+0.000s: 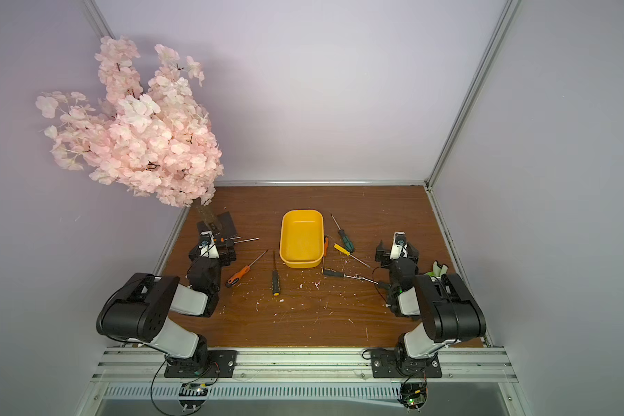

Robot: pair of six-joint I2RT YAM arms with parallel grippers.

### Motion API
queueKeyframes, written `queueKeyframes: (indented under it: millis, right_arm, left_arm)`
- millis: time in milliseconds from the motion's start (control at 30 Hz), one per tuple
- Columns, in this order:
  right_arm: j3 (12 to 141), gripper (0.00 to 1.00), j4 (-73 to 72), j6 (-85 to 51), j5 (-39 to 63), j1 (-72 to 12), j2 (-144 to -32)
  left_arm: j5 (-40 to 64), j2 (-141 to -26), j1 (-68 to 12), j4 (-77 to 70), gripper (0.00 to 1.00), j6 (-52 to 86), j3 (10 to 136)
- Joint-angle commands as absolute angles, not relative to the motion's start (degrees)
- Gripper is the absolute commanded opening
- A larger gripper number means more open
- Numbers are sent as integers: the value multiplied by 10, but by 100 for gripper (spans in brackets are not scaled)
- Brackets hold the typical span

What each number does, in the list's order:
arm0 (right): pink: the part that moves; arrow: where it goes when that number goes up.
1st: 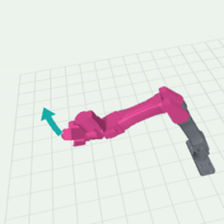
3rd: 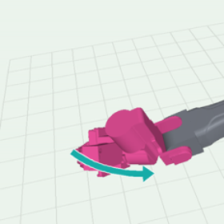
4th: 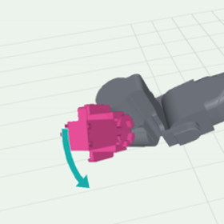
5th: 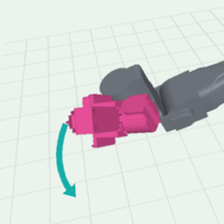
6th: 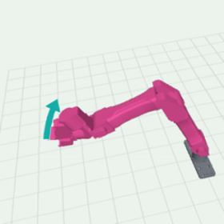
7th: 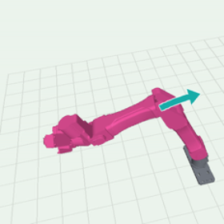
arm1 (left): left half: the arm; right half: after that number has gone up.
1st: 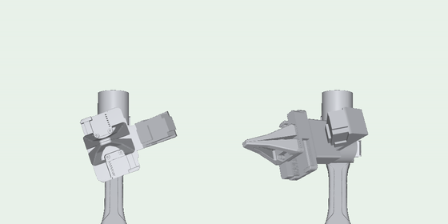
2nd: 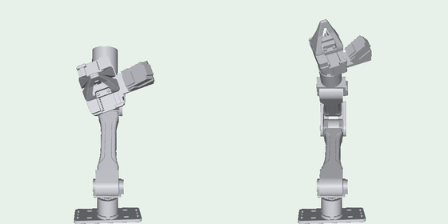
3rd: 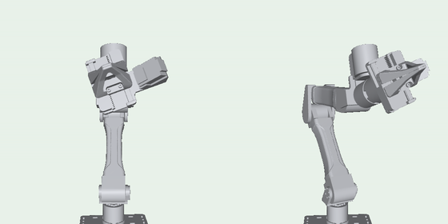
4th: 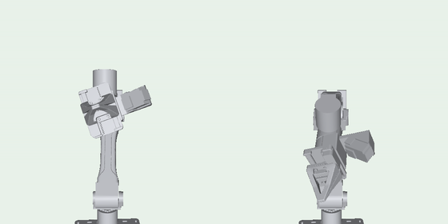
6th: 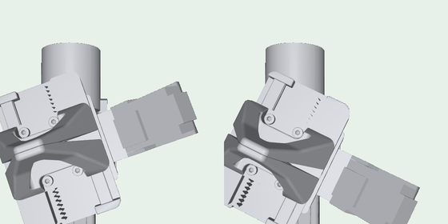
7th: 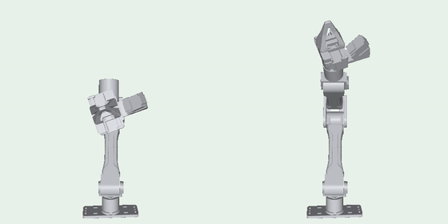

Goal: Put the screwdriver on the desktop into the storage box
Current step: Pick up the screwdriver from the center of the board.

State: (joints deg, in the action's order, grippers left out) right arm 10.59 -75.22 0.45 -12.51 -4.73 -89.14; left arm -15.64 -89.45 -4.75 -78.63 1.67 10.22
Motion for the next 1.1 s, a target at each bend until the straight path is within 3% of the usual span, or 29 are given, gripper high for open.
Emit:
queueKeyframes:
  millis: [0,933,1067]
  right_arm:
    - [118,100,-772,2,-119,-45,-887]
    - [116,100,-779,1,-122,-45,-884]
    - [147,100,-664,-4,-137,-46,-814]
  left_arm:
    - [-149,-893,-38,-789,99,14,105]
    - [-152,-891,-37,-793,99,14,101]
    - [-184,-856,-39,-756,99,23,108]
